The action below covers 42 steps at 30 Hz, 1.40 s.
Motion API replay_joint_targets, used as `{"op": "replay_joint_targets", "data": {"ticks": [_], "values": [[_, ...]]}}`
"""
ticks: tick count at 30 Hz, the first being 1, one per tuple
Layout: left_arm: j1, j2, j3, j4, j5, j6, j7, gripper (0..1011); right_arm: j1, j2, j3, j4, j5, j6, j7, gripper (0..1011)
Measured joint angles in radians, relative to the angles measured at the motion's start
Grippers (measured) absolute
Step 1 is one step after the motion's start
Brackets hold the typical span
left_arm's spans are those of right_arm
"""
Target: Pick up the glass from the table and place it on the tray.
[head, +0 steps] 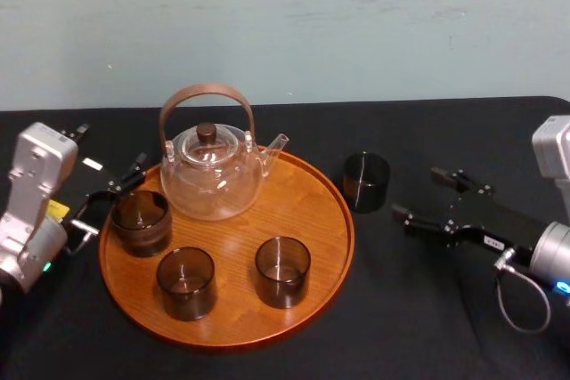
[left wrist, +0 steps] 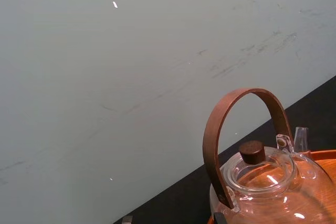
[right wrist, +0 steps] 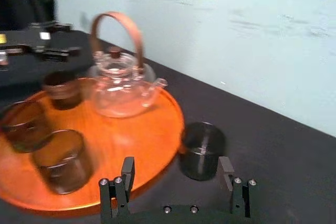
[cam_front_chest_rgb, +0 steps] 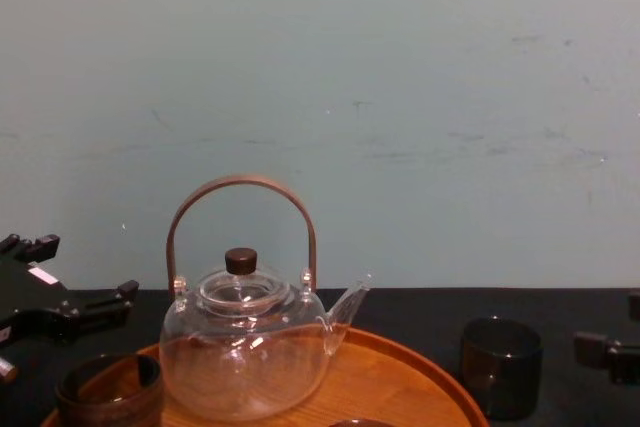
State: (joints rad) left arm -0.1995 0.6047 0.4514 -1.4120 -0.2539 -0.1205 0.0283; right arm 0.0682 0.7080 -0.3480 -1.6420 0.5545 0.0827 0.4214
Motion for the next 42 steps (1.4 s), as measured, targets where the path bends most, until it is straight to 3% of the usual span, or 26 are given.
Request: {"op": "replay_joint_targets", "data": {"ticks": [10, 23, 42], "values": [[0.0, 0.0, 0.0, 0.0, 0.0, 0.0, 0.0, 1001, 0.021, -0.06, 0.027, 0.036, -0.023, 0.1, -0.087, 1002], [0.0, 0.0, 0.0, 0.0, 0.0, 0.0, 0.0, 1001, 0.087, -0.103, 0.012, 0.102, -0.059, 0.203, -0.07, 1002], [0.0, 0.0, 0.0, 0.0, 0.0, 0.0, 0.0, 1001, 0.217, -0.166, -0.041, 0.216, -0.122, 0.243, -0.022, 1002]]}}
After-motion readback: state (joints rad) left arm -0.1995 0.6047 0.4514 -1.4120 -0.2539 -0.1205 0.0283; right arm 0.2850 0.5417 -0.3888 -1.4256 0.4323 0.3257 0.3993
